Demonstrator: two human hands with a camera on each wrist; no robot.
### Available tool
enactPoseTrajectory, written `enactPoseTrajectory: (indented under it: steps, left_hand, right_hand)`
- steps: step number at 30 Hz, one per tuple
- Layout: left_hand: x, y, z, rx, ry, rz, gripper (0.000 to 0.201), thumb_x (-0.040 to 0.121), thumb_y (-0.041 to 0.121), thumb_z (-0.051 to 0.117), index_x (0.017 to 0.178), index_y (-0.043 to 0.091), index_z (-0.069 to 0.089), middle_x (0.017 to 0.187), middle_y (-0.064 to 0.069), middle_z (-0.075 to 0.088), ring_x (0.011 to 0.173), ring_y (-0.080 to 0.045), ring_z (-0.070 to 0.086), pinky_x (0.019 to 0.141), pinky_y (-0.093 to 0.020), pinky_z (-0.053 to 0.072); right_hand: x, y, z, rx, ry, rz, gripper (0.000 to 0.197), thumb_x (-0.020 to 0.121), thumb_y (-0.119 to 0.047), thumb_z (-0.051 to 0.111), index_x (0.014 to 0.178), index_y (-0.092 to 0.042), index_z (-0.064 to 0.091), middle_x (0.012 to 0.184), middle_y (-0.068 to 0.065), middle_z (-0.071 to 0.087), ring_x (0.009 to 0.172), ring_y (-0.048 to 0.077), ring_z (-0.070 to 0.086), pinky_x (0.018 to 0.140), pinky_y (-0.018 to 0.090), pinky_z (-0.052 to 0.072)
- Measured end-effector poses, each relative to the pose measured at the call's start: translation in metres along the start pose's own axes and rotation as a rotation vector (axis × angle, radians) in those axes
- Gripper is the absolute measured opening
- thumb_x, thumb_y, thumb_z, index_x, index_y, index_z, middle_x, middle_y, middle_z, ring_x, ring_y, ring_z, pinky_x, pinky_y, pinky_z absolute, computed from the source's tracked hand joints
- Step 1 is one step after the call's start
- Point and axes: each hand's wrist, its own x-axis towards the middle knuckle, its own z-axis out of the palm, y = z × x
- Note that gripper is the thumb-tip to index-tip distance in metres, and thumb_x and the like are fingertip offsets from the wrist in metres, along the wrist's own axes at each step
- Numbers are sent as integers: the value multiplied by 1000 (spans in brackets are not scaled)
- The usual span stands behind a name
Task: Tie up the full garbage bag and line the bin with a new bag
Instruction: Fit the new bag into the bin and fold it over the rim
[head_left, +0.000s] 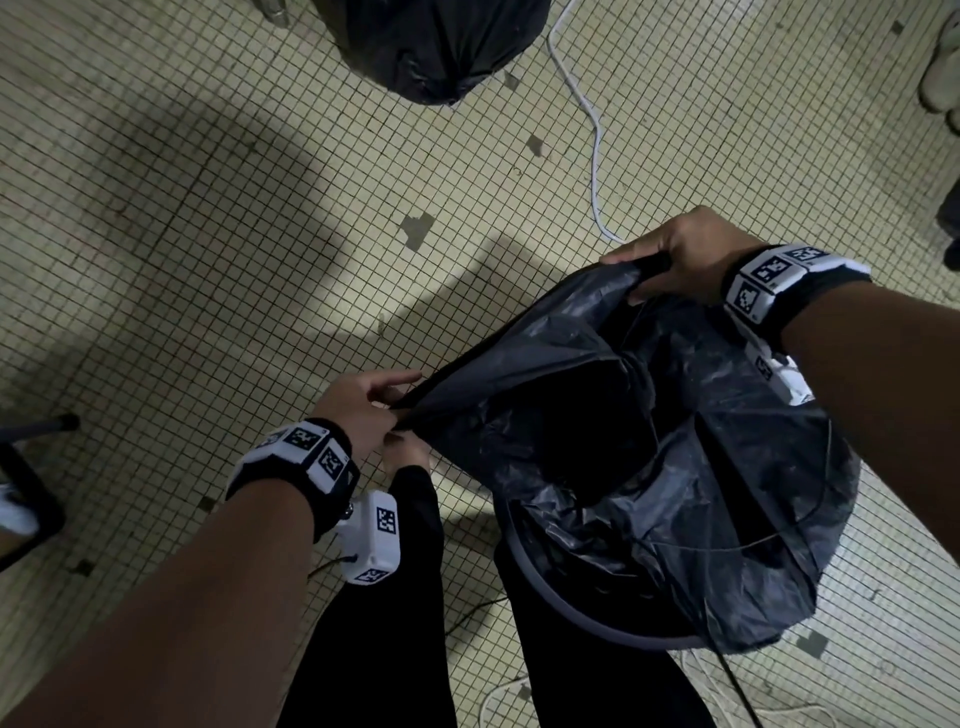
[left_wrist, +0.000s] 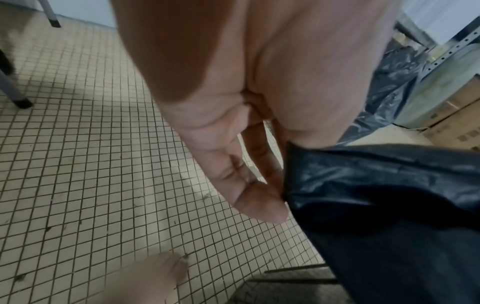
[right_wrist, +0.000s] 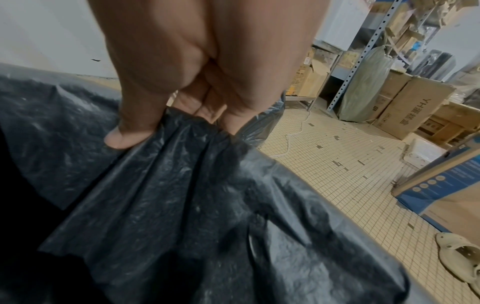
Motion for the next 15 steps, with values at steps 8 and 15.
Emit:
enactPoseTrajectory:
  steps: [8,15]
  left_hand:
    - [-4,11,-4,-206,8,-120,36,85,-4,69,104,26,76,99,-9,74,86,-27,74,76,-48,63]
    - [-18,36,4,-364,-145,-503,67,63,58,88,96,2,70,71,-11,67,46,-19,59,44,-25,49]
  right_hand:
    - [-5,-9,4,-7,37,40,55,78,-19,83,128,-34,66,114,-5,74,104,16,66,101,31,47]
    - [-11,-41,13,-51,54,-155,45,83,-21,79,126,-25,69,123,-2,70,112,19,64,100,31,47]
